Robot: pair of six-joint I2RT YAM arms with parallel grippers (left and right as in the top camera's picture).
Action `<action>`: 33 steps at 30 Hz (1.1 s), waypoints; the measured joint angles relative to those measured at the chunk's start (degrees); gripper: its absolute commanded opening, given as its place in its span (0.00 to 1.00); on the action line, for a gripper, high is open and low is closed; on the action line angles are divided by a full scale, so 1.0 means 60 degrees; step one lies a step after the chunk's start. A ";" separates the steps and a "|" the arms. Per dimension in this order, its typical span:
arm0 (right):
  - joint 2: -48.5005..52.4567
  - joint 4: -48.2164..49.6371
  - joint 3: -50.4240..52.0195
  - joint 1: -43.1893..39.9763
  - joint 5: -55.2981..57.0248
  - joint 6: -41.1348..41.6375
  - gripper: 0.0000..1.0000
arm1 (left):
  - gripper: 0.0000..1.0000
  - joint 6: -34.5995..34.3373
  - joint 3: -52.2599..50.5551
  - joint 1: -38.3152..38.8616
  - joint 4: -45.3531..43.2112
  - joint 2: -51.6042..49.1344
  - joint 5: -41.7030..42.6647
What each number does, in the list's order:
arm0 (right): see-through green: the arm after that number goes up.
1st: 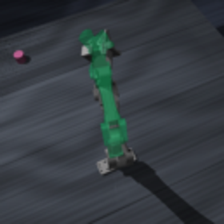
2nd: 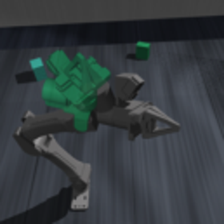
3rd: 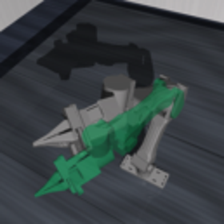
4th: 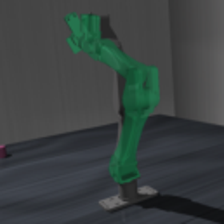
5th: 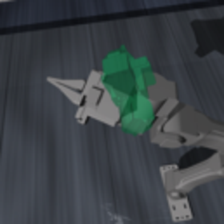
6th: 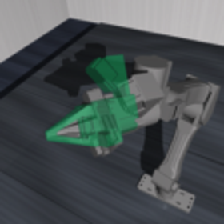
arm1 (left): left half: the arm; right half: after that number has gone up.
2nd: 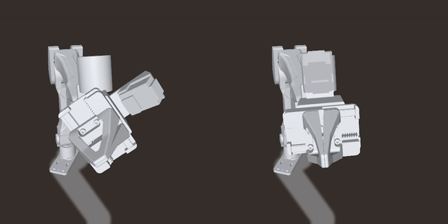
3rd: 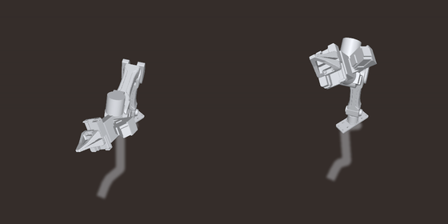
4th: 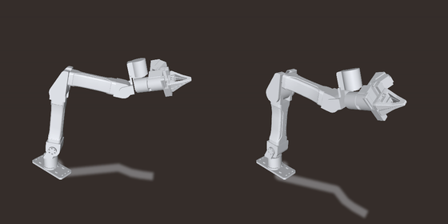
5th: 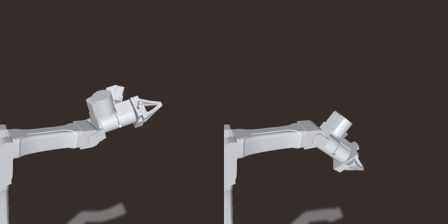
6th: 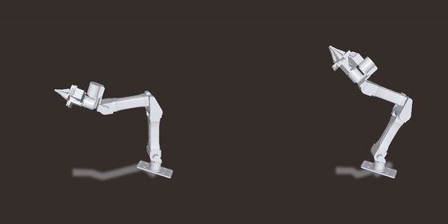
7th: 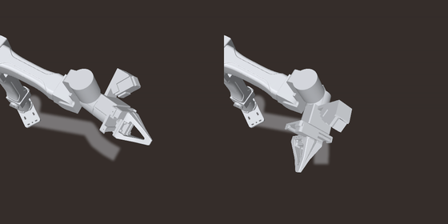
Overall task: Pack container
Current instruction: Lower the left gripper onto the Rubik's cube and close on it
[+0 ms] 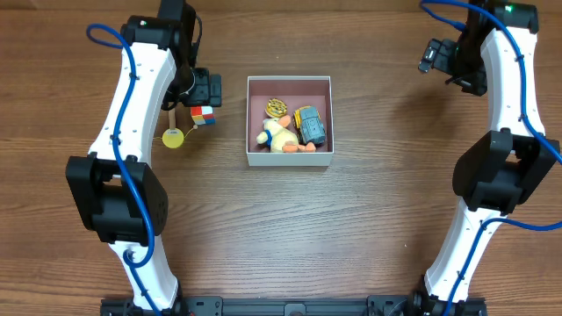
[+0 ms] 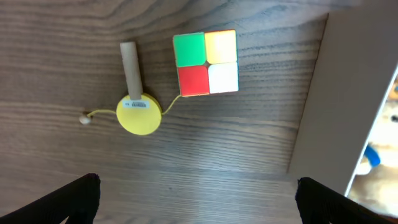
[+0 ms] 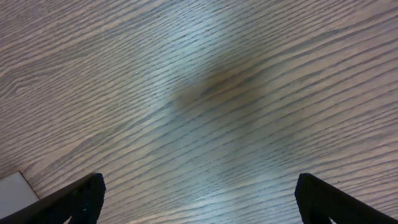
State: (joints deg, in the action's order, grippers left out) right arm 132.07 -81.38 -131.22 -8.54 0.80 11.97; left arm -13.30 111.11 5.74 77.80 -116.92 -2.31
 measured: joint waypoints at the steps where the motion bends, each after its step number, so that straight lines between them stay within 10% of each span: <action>1: 0.0000 -0.0004 0.0000 0.0000 0.0004 0.0004 1.00 | 1.00 -0.0219 0.0000 0.0000 0.0000 0.0000 0.0000; 11: 0.0000 -0.0004 0.0000 0.0000 0.0004 0.0000 1.00 | 1.00 -0.2335 0.0011 0.0000 -0.0255 0.0000 0.0280; 33: 0.0000 -0.0007 0.0000 0.0000 0.0004 -0.0004 1.00 | 1.00 -0.0911 0.0051 0.0000 -0.0699 -0.1249 0.0357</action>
State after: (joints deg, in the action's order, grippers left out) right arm 132.07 -81.43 -131.22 -8.54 0.82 11.94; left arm -18.76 111.42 5.74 73.60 -124.42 -0.16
